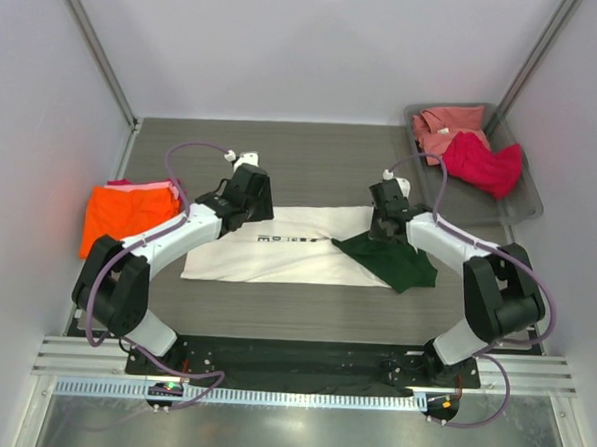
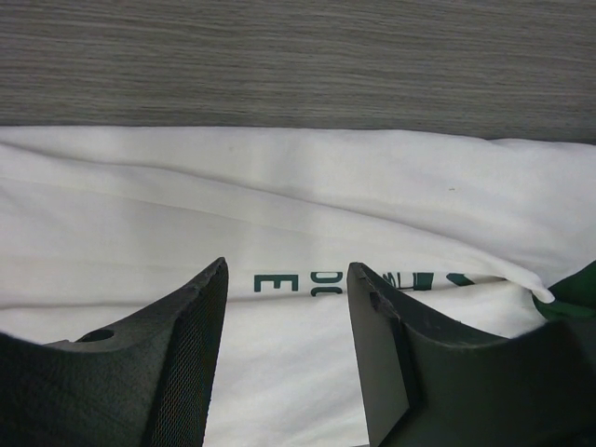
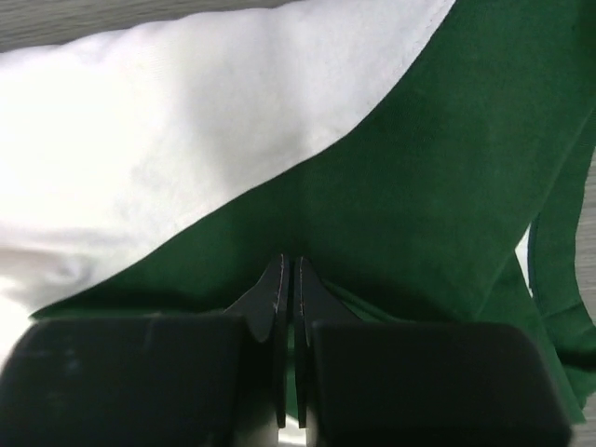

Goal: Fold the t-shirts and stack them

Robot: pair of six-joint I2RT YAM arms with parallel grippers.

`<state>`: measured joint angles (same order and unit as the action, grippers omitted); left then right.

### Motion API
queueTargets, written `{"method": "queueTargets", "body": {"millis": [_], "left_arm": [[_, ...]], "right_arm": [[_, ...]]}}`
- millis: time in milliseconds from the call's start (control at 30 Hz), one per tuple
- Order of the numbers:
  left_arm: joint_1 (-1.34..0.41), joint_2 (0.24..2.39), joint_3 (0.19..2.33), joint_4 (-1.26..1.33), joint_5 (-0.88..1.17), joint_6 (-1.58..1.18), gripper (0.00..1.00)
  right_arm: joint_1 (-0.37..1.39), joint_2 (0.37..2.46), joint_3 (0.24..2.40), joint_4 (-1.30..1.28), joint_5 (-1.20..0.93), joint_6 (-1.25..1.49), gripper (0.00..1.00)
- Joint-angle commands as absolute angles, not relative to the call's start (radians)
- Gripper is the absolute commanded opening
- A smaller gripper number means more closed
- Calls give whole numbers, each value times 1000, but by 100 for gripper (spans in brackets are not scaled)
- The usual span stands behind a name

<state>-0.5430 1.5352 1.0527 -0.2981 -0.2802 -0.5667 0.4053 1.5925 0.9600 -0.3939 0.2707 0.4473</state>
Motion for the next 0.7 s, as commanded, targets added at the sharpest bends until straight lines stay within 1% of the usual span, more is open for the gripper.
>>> {"method": "queueTargets", "body": {"millis": [0, 167, 267, 467, 567, 600, 667], "left_arm": [[-543, 1503, 1086, -296, -279, -557, 55], [-548, 1512, 1088, -295, -268, -555, 55], [-549, 1516, 1091, -290, -268, -555, 55], [-563, 1537, 1107, -291, -264, -554, 55], [-572, 1543, 1109, -285, -265, -554, 54], [-575, 1545, 1111, -284, -265, -554, 55], [-580, 1554, 1114, -279, -265, -555, 54]], "right_arm": [[423, 1485, 921, -387, 229, 468, 1], [465, 1349, 864, -411, 105, 514, 2], [474, 1316, 810, -413, -32, 551, 2], [534, 1281, 740, -400, -182, 673, 5], [561, 1250, 695, -345, -262, 762, 8], [568, 1229, 686, -327, -306, 809, 13], [578, 1210, 667, -269, -363, 842, 19]]}}
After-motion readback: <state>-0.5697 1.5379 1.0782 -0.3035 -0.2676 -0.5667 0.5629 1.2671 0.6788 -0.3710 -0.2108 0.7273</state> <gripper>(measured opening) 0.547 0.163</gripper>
